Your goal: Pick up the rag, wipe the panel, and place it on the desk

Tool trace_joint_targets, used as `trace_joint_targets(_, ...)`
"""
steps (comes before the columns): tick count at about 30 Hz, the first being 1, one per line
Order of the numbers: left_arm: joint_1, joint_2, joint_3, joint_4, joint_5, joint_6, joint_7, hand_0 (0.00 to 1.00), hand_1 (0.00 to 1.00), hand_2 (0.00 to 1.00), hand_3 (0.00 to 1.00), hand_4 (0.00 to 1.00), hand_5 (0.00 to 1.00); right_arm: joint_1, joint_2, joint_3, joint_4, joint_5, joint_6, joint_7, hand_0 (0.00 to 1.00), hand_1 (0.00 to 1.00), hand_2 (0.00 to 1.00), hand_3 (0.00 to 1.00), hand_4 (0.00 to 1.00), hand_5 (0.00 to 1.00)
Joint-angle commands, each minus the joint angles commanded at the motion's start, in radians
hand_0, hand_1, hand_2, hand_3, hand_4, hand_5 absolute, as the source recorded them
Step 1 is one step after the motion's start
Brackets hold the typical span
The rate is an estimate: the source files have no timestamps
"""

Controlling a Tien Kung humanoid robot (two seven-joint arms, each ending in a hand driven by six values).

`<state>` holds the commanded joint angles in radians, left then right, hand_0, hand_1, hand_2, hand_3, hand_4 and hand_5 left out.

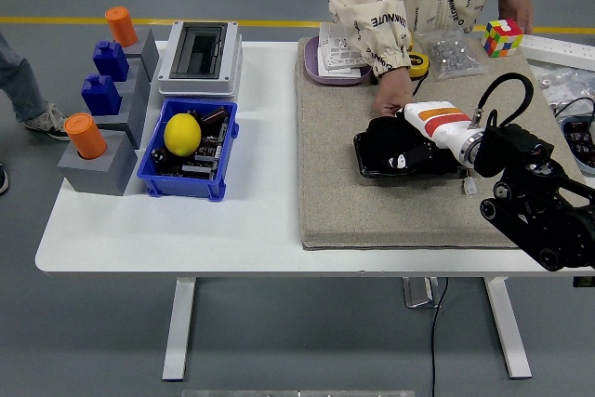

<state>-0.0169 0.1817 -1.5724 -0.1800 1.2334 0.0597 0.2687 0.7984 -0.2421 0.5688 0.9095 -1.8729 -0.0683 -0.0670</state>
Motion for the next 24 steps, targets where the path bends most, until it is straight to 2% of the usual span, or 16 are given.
trace_joint_targets(12,-0.006,0.002,0.002,0.0,-0.001,-0.002,-0.002,0.65,0.699,0.746,0.566,0.601,0.48,0.027,0.053,-0.029,-0.001,0.004,0.0,-0.003,0.308,0.451,0.496,0.496,0.769,0.227)
trace_joint_targets(17,-0.006,0.003,-0.001,0.0,0.0,-0.001,-0.002,0.65,0.7,0.747,0.566,0.601,0.482,0.023,0.046,-0.022,-0.004,0.004,0.0,-0.003,0.308,0.452,0.496,0.496,0.769,0.227)
trace_joint_targets(24,0.0,0.002,-0.007,0.0,0.002,0.0,-0.001,0.65,0.698,0.747,0.566,0.599,0.481,0.006,0.008,0.003,-0.016,0.003,0.001,-0.004,0.308,0.452,0.496,0.497,0.77,0.226)
